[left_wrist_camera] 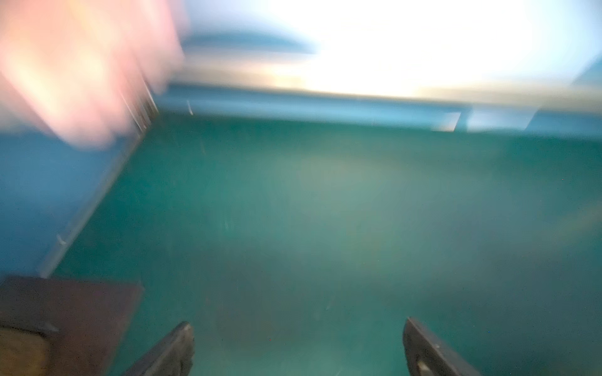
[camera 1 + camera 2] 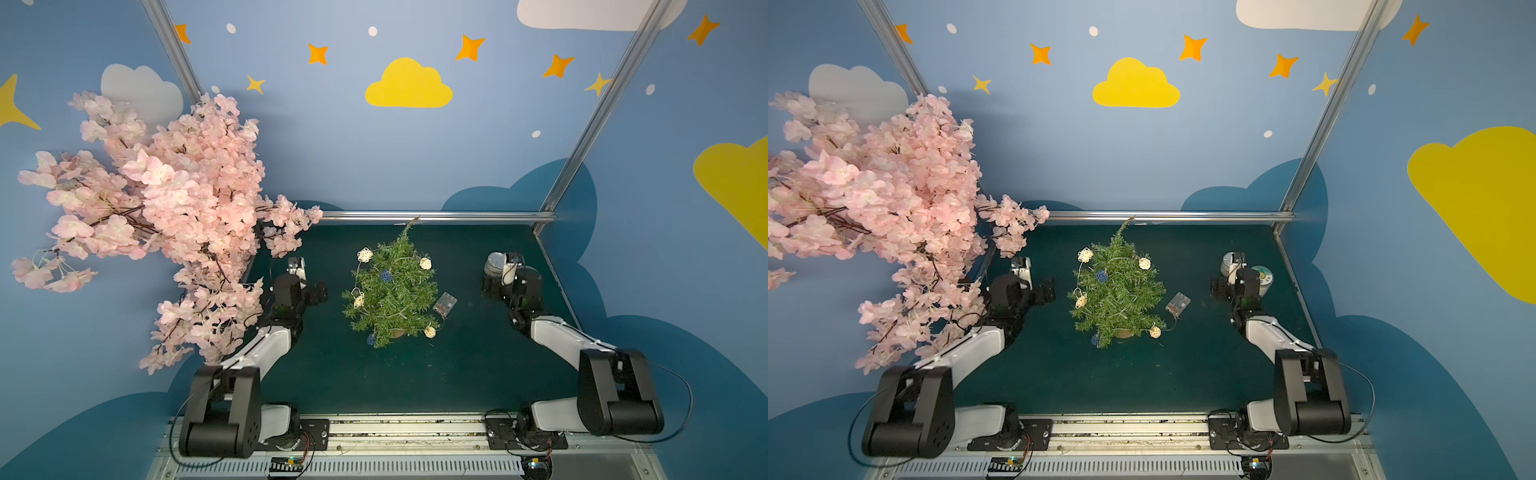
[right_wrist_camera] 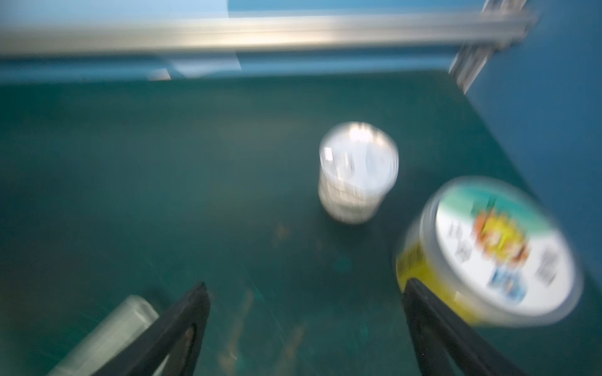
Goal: Remove string lights from the small christmas tree
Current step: Pick up the light string from the Christmas tree.
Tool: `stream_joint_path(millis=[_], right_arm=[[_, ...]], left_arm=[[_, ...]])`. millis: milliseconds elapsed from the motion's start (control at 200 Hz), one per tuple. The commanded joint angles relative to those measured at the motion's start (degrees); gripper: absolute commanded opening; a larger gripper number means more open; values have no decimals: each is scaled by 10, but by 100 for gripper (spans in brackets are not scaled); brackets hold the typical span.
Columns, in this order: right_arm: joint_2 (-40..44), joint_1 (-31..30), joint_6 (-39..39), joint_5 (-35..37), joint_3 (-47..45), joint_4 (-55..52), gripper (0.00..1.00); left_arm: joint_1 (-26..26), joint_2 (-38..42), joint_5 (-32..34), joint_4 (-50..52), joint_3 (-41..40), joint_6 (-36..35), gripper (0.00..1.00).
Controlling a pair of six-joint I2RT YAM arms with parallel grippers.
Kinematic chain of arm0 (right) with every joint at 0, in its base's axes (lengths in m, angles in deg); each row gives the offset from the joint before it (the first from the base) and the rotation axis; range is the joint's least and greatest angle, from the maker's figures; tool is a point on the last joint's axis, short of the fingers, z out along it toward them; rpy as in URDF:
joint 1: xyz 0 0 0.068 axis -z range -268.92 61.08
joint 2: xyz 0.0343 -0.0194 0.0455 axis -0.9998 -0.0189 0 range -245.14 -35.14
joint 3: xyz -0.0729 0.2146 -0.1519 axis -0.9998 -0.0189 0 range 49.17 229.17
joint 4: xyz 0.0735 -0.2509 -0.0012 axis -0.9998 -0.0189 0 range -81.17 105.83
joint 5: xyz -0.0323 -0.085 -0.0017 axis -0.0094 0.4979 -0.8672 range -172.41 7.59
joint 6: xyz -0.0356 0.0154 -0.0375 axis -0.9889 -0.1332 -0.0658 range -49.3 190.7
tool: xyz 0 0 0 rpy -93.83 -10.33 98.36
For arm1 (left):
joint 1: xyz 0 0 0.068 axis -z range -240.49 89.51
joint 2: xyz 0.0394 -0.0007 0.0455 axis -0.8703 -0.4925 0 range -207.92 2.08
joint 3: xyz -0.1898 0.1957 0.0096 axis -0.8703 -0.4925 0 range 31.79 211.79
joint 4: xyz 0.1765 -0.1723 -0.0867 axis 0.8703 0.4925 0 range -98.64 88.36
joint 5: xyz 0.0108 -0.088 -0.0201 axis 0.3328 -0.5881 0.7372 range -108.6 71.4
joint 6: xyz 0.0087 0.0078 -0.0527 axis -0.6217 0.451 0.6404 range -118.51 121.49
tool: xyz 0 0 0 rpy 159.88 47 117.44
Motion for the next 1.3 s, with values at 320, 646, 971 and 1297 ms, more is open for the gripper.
stream_joint_path(millis=[320, 646, 971, 1297], right_arm=[[155, -260, 142, 29, 260, -521, 89], [125, -534, 314, 214, 389, -623, 79], [-68, -661, 429, 388, 598, -709, 88], [-161, -659, 429, 378, 705, -693, 78]], left_arm=[[159, 154, -24, 501, 175, 139, 99], [236, 225, -33, 591, 220, 132, 100], [277, 216, -24, 591, 222, 121, 99], [280, 234, -27, 582, 202, 122, 100]])
